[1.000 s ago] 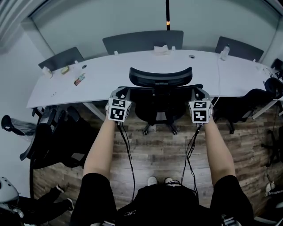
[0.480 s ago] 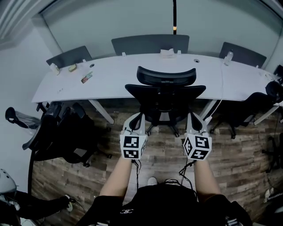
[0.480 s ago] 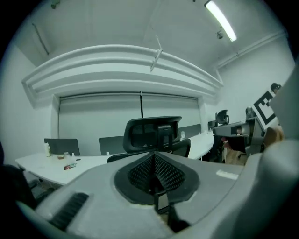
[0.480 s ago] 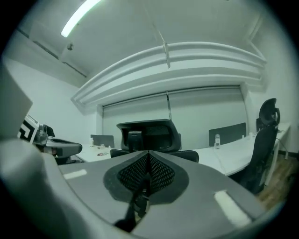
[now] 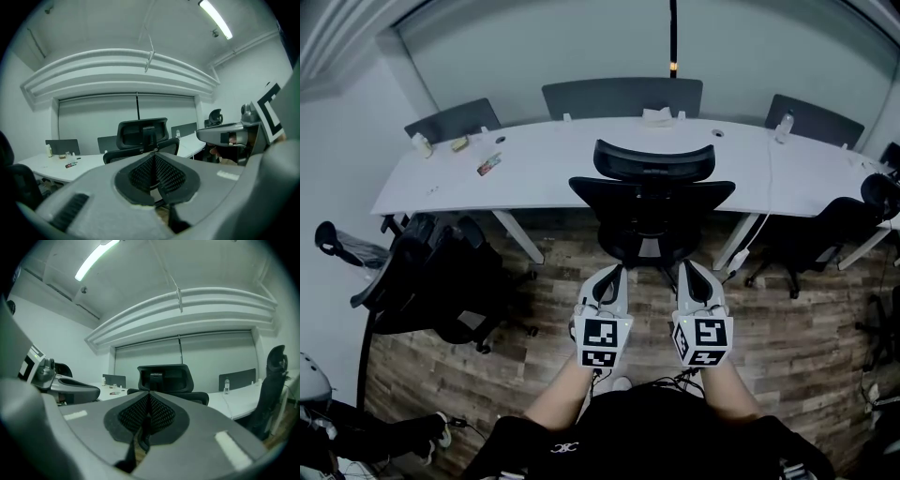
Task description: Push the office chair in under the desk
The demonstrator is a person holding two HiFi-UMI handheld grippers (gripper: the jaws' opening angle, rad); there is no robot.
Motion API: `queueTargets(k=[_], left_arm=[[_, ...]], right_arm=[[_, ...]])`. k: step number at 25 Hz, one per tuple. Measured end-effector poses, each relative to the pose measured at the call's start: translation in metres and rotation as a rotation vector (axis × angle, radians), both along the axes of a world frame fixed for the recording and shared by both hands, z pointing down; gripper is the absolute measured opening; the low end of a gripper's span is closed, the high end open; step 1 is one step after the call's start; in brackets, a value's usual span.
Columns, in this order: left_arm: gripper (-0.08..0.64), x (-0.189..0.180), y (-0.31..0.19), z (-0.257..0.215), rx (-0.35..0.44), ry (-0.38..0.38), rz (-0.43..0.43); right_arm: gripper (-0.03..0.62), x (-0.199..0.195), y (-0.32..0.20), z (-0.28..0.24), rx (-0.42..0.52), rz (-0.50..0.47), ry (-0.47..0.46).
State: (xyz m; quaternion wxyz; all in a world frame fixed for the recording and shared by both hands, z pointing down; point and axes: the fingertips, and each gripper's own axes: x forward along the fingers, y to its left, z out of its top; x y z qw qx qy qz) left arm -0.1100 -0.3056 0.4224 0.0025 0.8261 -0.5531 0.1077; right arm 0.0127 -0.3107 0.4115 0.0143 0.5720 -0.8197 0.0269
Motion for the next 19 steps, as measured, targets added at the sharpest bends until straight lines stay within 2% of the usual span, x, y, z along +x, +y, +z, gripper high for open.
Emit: queueTargets(k=[6, 12, 19], left_arm=[[0.006, -0.005, 0.0, 0.007, -0.032, 0.013, -0.018], [0.006, -0.004, 0.004, 0.01, -0.036, -0.012, -0.028], [0.007, -0.009, 0.006, 0.009, -0.045, -0.004, -0.027]], right_arm=[[0.006, -0.006, 0.003, 0.001, -0.006, -0.031, 0.007], [0.006, -0.01, 0.006, 0.001, -0.009, -0.05, 0.014], [0.006, -0.014, 0.008, 0.005, -0.016, -0.065, 0.032]])
